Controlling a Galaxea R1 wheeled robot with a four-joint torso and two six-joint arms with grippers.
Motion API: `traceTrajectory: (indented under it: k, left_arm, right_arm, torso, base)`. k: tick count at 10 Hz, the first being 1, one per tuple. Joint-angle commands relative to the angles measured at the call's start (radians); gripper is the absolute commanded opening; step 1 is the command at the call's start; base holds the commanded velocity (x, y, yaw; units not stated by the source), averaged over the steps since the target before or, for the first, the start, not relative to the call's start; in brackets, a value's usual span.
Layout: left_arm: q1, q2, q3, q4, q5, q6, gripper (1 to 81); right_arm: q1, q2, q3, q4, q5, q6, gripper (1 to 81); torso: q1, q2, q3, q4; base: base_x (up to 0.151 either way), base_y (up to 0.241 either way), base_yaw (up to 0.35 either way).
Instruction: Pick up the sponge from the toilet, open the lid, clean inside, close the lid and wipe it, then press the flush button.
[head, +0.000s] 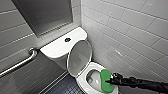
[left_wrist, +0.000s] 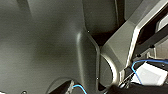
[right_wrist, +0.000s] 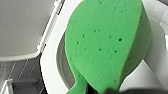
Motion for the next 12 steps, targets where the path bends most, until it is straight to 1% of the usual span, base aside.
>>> traceTrajectory:
  k: [1, 3, 4, 7, 10, 12]
  left_arm:
    - [0.008, -0.013, 0.02, -0.002, 0.077, 0.005, 81.1]
    - [0.011, -0.013, 0.02, -0.002, 0.077, 0.005, 81.1]
    - [0.012, -0.013, 0.016, -0.002, 0.077, 0.005, 81.1]
    - [0.012, -0.004, 0.005, -0.002, 0.077, 0.005, 81.1]
    - [0.017, 0.008, -0.015, -0.002, 0.077, 0.005, 81.1]
    - [0.02, 0.018, -0.029, -0.005, 0.077, 0.005, 81.1]
  right_arm:
    - [0.163, 0.011, -0.014, 0.022, -0.021, 0.035, 1.0]
    - [0.203, 0.079, -0.073, 0.025, -0.021, 0.052, 1.0]
    - [0.217, 0.114, -0.104, 0.023, -0.021, 0.056, 1.0]
    - [0.255, 0.22, -0.247, 0.029, -0.023, 0.058, 1.0]
    - [0.31, 0.283, -0.316, 0.026, -0.024, 0.056, 1.0]
    - [0.304, 0.347, -0.376, 0.022, -0.024, 0.057, 1.0]
  torso:
    - [0.0, 0.0, 0.0, 0.0]
    - [0.0, 0.0, -0.011, 0.0]
    - [0.0, 0.0, -0.008, 0.0]
    - [0.0, 0.001, -0.009, 0.0]
    - [0.0, 0.001, -0.009, 0.0]
    - [0.0, 0.001, -0.009, 0.0]
  base:
    - [0.0, 0.0, 0.0]
    - [0.0, 0.0, 0.0]
    - [0.0, 0.0, 0.0]
    - [0.0, 0.0, 0.0]
    - [0.0, 0.0, 0.0]
    - [0.0, 0.0, 0.0]
